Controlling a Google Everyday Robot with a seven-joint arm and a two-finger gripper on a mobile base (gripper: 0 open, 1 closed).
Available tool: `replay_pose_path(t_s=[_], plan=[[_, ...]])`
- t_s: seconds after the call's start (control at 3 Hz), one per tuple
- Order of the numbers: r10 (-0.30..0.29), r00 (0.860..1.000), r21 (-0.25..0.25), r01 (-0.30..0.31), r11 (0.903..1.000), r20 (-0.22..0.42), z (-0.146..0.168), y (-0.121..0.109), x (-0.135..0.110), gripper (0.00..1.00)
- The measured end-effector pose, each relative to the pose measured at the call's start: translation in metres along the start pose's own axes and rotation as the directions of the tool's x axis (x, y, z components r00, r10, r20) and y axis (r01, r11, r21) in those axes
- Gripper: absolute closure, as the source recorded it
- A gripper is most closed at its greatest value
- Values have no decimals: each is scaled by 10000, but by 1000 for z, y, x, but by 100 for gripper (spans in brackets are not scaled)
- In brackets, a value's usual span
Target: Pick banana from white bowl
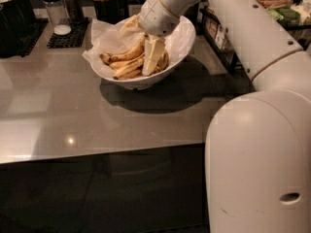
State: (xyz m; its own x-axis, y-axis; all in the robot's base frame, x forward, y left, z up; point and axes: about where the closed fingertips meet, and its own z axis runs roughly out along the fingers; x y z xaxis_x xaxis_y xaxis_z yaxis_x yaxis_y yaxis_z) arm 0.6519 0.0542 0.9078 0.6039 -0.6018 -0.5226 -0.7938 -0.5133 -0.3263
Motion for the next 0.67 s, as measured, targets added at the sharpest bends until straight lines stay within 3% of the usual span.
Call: replay_pose_path(t_s=[0.67], plan=[[574,9970,-445,-551,9975,512,26,16,12,25]])
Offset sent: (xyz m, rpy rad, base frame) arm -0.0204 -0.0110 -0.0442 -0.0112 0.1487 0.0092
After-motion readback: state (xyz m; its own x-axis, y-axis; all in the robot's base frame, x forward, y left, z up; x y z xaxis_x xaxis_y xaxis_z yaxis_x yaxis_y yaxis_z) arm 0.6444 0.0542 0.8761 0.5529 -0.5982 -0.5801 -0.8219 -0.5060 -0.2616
